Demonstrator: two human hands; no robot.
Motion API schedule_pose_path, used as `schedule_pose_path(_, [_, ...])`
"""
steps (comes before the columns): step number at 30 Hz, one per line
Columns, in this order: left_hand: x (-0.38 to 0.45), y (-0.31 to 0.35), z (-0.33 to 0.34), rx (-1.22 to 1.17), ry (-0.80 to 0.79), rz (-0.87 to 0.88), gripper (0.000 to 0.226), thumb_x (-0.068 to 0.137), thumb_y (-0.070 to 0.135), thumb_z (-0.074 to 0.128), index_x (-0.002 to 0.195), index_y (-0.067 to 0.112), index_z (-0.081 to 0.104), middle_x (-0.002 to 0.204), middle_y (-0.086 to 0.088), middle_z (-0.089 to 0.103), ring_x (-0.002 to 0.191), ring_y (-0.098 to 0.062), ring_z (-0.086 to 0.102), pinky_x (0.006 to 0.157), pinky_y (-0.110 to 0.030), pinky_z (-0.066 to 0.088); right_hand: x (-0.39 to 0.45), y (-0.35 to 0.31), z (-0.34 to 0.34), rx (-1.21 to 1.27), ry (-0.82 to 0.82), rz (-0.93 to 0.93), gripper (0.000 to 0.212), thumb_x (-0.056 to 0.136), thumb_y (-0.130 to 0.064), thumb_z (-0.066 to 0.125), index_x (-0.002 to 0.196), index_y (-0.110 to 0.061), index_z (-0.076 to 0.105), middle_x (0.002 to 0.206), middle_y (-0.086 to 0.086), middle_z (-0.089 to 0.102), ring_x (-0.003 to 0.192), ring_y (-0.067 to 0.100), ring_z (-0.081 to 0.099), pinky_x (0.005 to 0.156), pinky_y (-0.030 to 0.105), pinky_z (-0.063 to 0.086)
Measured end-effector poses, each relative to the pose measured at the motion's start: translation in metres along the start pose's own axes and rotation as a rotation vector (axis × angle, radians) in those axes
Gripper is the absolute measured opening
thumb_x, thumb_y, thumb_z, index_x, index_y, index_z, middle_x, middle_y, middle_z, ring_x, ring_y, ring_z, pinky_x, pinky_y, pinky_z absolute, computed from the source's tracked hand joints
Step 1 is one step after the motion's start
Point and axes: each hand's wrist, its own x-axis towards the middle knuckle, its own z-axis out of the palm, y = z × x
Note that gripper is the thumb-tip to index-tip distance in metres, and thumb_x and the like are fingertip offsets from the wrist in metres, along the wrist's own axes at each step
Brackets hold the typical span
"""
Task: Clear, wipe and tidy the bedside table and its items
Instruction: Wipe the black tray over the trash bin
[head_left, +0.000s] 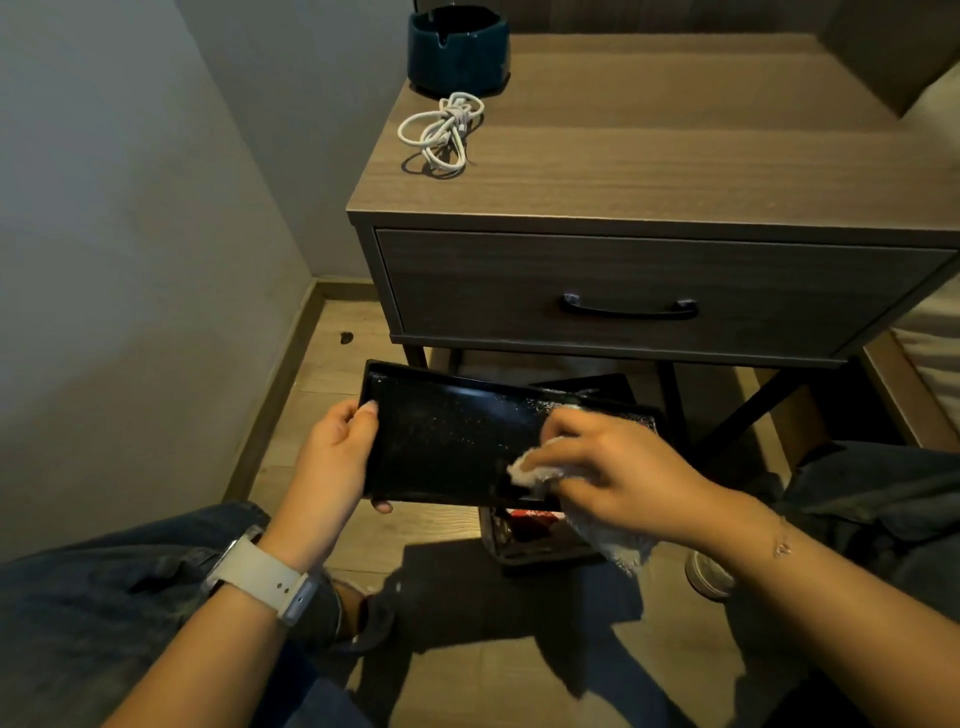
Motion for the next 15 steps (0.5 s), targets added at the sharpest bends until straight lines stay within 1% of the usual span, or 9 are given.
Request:
schedule_pose_path(2, [-0.007, -0.005, -0.004, -0.044, 0.033, -0.018, 0.016, 0.102, 0.022, 0.039, 0.107, 0.015, 0.052, 0.095, -0.016, 0.065, 0.062, -0.020, 0.068, 0.034, -0.026, 0.048, -0.002, 0.000, 0.004, 0.128, 0.167, 0.138, 0.032, 0.089, -0.030, 0.058, 0.121, -0.035, 0.062, 0.105, -0.016, 0.049, 0.090, 0.003, 0.052, 0.073, 0.030, 0.049])
schedule_pose_path(4, [-0.012, -0.007, -0.005, -0.059, 0.059, -0.028, 0.015, 0.102, 0.018, 0.038, 0.110, 0.016, 0.050, 0.097, -0.013, 0.064, 0.070, -0.024, 0.068, 0.035, -0.024, 0.048, 0.008, -0.012, 0.009, 0.184, 0.337, 0.238, 0.030, 0.089, -0.032, 0.060, 0.118, -0.034, 0.064, 0.101, -0.013, 0.050, 0.088, 0.009, 0.056, 0.072, 0.035, 0.050])
schedule_pose_path(6, [-0.013, -0.009, -0.004, -0.015, 0.068, -0.006, 0.018, 0.102, 0.019, 0.037, 0.115, 0.015, 0.048, 0.101, -0.012, 0.063, 0.075, -0.027, 0.068, 0.036, -0.024, 0.047, 0.026, -0.036, 0.016, 0.184, 0.420, 0.275, 0.029, 0.087, -0.032, 0.060, 0.116, -0.034, 0.064, 0.099, -0.010, 0.050, 0.087, 0.014, 0.057, 0.071, 0.033, 0.048])
schedule_pose_path(8, [-0.013, -0.009, 0.000, 0.034, 0.079, 0.022, 0.019, 0.102, 0.019, 0.037, 0.117, 0.015, 0.047, 0.101, -0.012, 0.062, 0.079, -0.028, 0.068, 0.037, -0.024, 0.048, 0.049, -0.064, 0.026, 0.159, 0.441, 0.257, 0.030, 0.087, -0.031, 0.059, 0.116, -0.033, 0.064, 0.100, -0.006, 0.051, 0.090, 0.018, 0.057, 0.068, 0.031, 0.045])
schedule_pose_path(11, [-0.013, -0.012, 0.006, 0.139, 0.114, 0.071, 0.017, 0.101, 0.020, 0.038, 0.117, 0.018, 0.046, 0.094, -0.010, 0.062, 0.073, -0.027, 0.067, 0.038, -0.026, 0.050, 0.078, -0.093, 0.041, 0.110, 0.413, 0.238, 0.033, 0.089, -0.028, 0.055, 0.121, -0.026, 0.062, 0.107, 0.001, 0.051, 0.099, 0.023, 0.056, 0.072, 0.035, 0.048])
schedule_pose_path(13, [-0.014, -0.014, 0.008, 0.171, 0.129, 0.094, 0.020, 0.102, 0.019, 0.038, 0.119, 0.016, 0.047, 0.092, -0.010, 0.062, 0.071, -0.025, 0.065, 0.037, -0.025, 0.050, 0.085, -0.093, 0.048, 0.088, 0.423, 0.245, 0.032, 0.089, -0.027, 0.055, 0.120, -0.021, 0.062, 0.109, 0.003, 0.052, 0.100, 0.025, 0.056, 0.072, 0.038, 0.050])
schedule_pose_path(15, [-0.016, -0.016, 0.006, 0.166, 0.124, 0.101, 0.022, 0.102, 0.020, 0.037, 0.121, 0.016, 0.047, 0.096, -0.007, 0.061, 0.077, -0.022, 0.066, 0.038, -0.024, 0.050, 0.082, -0.078, 0.053, 0.036, 0.434, 0.276, 0.030, 0.087, -0.023, 0.055, 0.115, -0.020, 0.064, 0.108, 0.004, 0.053, 0.099, 0.026, 0.056, 0.071, 0.037, 0.050])
